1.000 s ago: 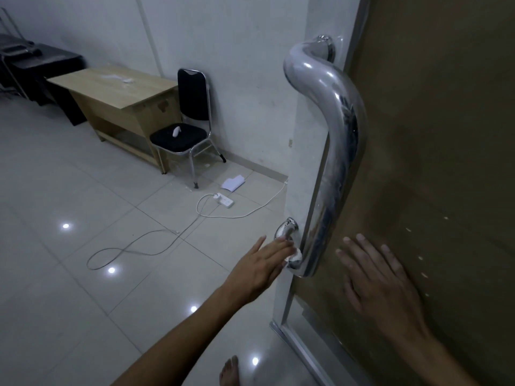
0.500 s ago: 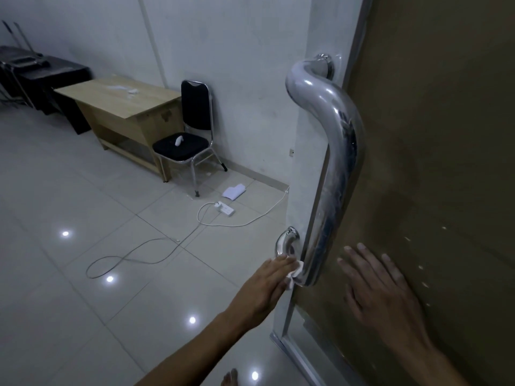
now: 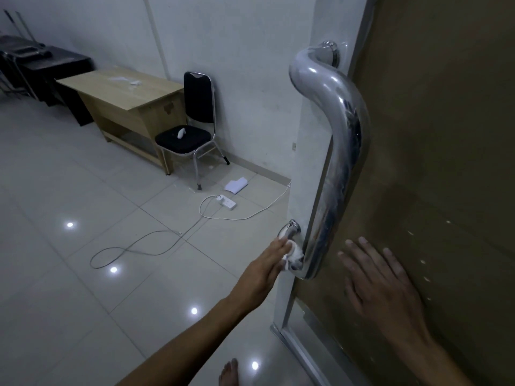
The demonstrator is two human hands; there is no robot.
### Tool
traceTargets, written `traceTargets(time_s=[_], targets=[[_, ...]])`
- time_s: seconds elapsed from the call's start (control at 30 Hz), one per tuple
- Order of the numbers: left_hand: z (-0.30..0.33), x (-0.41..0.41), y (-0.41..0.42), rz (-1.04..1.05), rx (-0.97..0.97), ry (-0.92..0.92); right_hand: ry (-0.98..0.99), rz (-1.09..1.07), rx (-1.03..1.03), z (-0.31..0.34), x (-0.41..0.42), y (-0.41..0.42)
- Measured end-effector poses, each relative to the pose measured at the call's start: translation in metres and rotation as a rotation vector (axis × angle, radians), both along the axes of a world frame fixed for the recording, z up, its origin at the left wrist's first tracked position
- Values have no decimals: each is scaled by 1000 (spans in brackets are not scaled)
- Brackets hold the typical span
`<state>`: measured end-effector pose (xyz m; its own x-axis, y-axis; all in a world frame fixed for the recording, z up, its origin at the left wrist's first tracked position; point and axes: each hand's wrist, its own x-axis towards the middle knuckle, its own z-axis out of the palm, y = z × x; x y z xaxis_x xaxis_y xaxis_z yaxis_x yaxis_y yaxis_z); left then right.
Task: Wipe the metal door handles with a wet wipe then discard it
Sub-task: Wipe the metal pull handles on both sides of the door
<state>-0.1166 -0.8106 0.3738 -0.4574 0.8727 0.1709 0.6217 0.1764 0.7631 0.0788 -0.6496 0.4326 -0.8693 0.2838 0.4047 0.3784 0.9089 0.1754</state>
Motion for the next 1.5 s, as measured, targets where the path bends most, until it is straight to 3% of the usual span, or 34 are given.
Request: traceTargets(time_s=[0.13, 0.3, 0.4, 0.67, 0.87, 1.07, 1.2, 1.37, 1.5], targets=[[-3, -6, -8, -106, -8, 88, -7, -4, -10, 1, 1, 0], [3, -24, 12, -1, -48, 14, 0, -4, -23, 3, 1, -1], [-2, -15, 7, 7, 10, -34, 13, 4, -13, 2, 1, -1], [-12, 21, -2, 84, 170, 86, 49, 31, 24, -1, 1, 1], [14, 40, 1, 120, 313, -94, 114, 76, -20, 2, 1, -1], [51, 51, 8, 273, 458, -218, 334, 232, -170, 17, 1, -8], [99, 57, 17, 252, 608, -294, 509, 259, -263, 39, 1, -19], [134, 56, 25, 259, 743, -188, 640, 296, -293, 69, 1, -39], [113, 58, 21, 272, 767, 128, 692, 324, -298, 81, 0, -51]])
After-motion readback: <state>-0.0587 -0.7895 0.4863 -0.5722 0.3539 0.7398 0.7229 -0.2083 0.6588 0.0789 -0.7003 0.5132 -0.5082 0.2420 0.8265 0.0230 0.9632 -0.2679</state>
